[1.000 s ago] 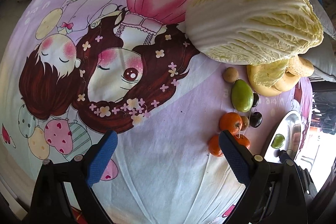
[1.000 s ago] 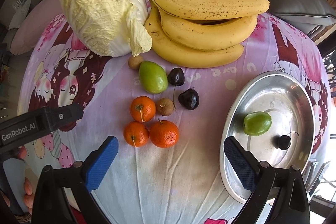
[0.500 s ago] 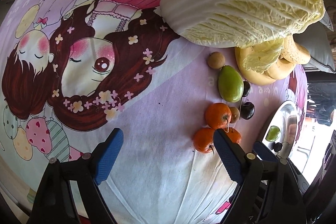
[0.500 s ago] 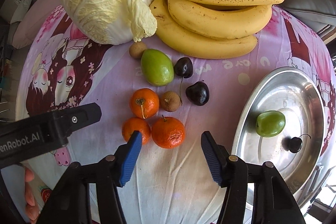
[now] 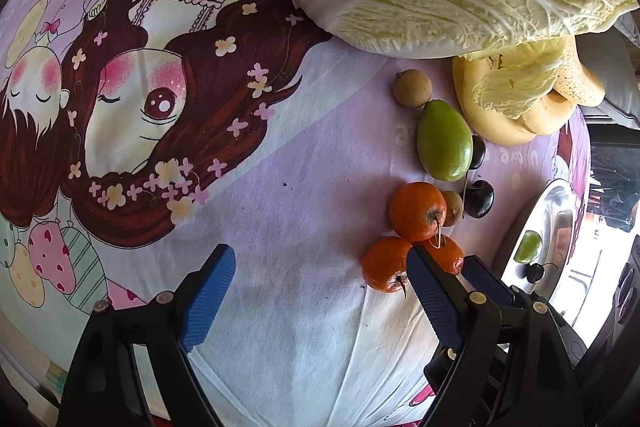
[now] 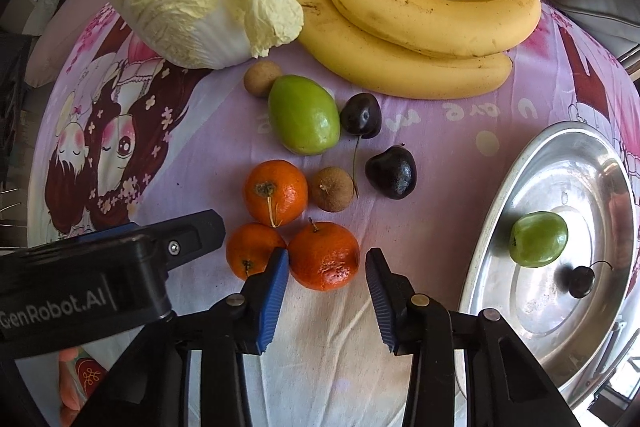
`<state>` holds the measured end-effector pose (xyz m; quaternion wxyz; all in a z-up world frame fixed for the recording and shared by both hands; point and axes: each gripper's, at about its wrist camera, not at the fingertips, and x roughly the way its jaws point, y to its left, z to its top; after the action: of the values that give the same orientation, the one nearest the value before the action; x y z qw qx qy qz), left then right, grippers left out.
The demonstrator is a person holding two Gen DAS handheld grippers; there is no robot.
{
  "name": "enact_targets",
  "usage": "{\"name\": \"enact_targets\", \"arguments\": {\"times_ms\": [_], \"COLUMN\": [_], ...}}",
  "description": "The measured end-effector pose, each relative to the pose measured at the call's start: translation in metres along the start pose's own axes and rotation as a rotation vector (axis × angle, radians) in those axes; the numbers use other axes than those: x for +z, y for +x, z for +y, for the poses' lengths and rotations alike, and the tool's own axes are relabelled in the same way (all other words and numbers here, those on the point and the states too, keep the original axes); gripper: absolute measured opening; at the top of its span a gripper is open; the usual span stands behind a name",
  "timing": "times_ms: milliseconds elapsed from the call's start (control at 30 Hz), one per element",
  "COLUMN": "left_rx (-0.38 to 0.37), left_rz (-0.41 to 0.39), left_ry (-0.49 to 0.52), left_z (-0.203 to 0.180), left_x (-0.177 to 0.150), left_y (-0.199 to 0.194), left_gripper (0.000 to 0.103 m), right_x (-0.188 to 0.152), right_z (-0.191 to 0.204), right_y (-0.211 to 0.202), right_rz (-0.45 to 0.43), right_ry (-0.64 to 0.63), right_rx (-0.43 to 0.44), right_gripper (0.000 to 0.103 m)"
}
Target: Organize fruits
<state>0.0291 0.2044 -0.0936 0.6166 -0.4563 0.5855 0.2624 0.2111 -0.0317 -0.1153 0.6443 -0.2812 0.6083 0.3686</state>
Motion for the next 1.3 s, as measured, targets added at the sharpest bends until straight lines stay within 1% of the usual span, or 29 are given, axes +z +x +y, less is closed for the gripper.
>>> {"name": "enact_targets", "arguments": {"times_ms": [200,233,400,533,567,600,667,767,900,933,1000,1033,1067,1100,1233,1300], "left_rx": [-0.010,-0.012,-0.018,-0.014,-0.012,-0.011,-0.013,-0.017,-0.011,-0.012,-0.011,-0.012,-0.013,-0.017,-0.015,-0.001], "left_rz": [0.004,0.005,0.008,0.009,0.007,0.008,0.018,0.025,0.040,0.042,0.045,0.047,0.050,0.053,0.047,0.045], "left_ry": [0.004,0.005,0.017,0.034,0.035,0.035,0.037,0.047,0.063,0.064,0.066,0.068,0.071,0.074,0.075,0.076], "left_z": [-0.001,-0.003,-0.015,-0.027,-0.030,-0.033,-0.039,-0.050,-0.065,-0.068,-0.074,-0.077,-0.080,-0.083,-0.090,-0.092], "left_x": [-0.001,-0.001,-0.005,-0.009,-0.009,-0.010,-0.012,-0.015,-0.019,-0.020,-0.021,-0.022,-0.023,-0.024,-0.027,-0.027], "left_y": [0.010,0.010,0.008,0.010,0.012,0.013,0.017,0.024,0.033,0.035,0.039,0.041,0.045,0.047,0.054,0.055], "left_gripper": [0.088,0.088,0.088,0.088,0.086,0.080,0.074,0.073,0.060,0.059,0.049,0.047,0.041,0.038,0.038,0.037], "right_x": [0.004,0.004,0.002,-0.005,-0.007,-0.008,-0.010,-0.012,-0.015,-0.016,-0.017,-0.017,-0.018,-0.018,-0.016,-0.016], "right_z": [0.002,0.002,0.003,-0.008,-0.013,-0.015,-0.018,-0.026,-0.033,-0.036,-0.042,-0.045,-0.047,-0.048,-0.046,-0.045], "right_y": [0.007,0.006,0.004,-0.003,-0.003,-0.005,-0.007,-0.008,-0.008,-0.007,-0.006,-0.007,-0.007,-0.006,-0.001,0.000], "right_rz": [0.003,0.002,0.009,0.006,0.005,0.002,0.000,0.000,0.003,0.004,0.004,0.005,0.006,0.006,0.010,0.011], "right_ry": [0.000,-0.002,-0.012,0.003,0.006,0.006,0.004,0.013,0.017,0.016,0.016,0.018,0.019,0.018,0.017,0.017], "right_rx": [0.008,0.010,0.007,0.018,0.022,0.024,0.020,0.026,0.038,0.040,0.045,0.048,0.051,0.052,0.058,0.061], "right_gripper": [0.042,0.040,0.040,0.038,0.037,0.037,0.037,0.037,0.037,0.037,0.037,0.037,0.037,0.037,0.037,0.037]}}
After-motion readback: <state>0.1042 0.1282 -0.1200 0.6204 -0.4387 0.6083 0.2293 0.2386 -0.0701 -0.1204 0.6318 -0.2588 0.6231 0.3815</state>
